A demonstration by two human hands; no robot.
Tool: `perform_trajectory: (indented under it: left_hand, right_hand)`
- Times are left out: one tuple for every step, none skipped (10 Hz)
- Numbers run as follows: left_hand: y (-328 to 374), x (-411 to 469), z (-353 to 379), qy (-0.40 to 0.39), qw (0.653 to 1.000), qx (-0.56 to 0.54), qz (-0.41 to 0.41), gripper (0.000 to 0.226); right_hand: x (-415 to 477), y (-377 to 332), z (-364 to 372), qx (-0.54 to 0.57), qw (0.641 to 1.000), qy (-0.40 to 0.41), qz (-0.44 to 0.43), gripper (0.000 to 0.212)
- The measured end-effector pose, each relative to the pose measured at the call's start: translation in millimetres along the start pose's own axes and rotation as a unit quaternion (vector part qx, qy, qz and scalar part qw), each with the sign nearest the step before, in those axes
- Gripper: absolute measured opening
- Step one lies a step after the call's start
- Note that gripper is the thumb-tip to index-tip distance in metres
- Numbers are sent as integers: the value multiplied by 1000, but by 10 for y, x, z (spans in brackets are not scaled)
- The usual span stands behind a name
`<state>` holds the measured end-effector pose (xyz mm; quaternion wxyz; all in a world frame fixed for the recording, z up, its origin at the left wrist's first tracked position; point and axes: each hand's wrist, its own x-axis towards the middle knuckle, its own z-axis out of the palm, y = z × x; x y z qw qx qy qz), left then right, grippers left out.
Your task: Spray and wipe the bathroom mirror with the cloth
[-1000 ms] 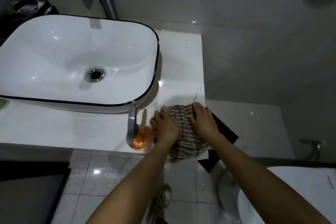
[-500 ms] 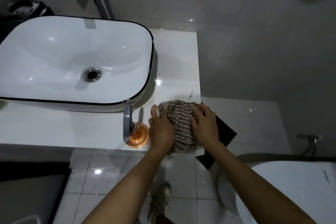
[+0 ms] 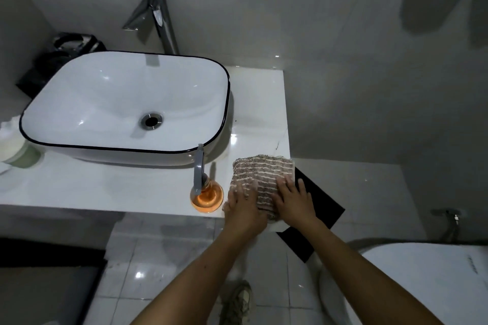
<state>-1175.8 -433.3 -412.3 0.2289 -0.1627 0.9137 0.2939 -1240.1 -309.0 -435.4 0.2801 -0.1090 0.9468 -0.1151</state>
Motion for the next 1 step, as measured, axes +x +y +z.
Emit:
perform_trajectory:
  left_hand:
    - [142, -173, -248, 43, 997, -33, 60, 73]
  right_hand:
    - [-105, -132, -261, 32, 997, 58, -29, 56]
